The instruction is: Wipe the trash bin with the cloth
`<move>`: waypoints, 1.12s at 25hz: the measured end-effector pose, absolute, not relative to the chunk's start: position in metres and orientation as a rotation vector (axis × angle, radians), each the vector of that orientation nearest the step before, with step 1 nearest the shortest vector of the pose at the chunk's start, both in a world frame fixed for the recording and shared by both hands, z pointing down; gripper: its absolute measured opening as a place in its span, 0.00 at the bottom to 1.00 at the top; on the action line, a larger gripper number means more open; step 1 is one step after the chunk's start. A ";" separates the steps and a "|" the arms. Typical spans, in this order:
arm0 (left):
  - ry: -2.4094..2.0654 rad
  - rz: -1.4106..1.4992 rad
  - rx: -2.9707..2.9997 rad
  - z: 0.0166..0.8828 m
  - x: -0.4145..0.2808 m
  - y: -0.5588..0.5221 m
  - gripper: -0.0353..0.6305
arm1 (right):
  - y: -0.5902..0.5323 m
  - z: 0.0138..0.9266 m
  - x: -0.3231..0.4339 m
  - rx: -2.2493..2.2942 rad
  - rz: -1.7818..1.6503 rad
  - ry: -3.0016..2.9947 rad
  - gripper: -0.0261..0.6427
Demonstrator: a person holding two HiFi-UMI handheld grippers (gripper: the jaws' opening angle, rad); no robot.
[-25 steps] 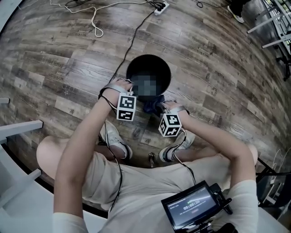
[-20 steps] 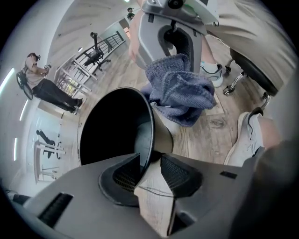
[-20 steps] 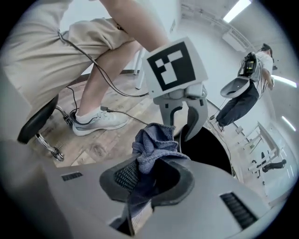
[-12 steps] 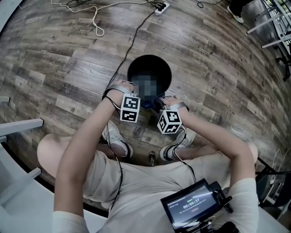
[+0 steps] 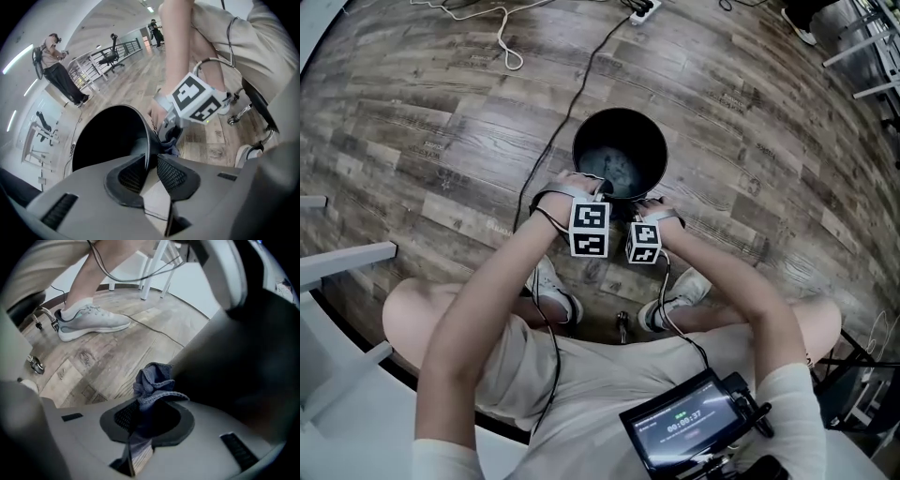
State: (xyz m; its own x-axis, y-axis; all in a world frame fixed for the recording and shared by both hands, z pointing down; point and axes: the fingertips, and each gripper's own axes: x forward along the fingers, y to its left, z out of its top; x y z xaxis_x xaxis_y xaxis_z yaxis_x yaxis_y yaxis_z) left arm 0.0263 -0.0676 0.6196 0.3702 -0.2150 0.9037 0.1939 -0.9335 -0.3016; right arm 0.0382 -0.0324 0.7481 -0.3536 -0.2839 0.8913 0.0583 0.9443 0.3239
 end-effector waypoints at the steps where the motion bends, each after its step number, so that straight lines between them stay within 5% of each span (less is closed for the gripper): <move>1: 0.039 -1.585 -2.297 0.619 0.028 -0.068 0.19 | -0.034 0.761 0.040 0.165 -0.356 -1.883 0.14; 9: 0.181 -1.586 -2.411 0.616 0.043 -0.069 0.19 | -0.038 0.822 0.055 0.270 -0.053 -1.845 0.14; 15: 0.191 -1.537 -2.465 0.614 0.044 -0.071 0.19 | -0.022 0.793 0.056 0.203 -0.159 -1.877 0.14; 28: 0.432 -1.028 -2.937 0.499 0.063 -0.099 0.23 | -0.045 0.554 0.089 0.386 -0.156 -2.175 0.14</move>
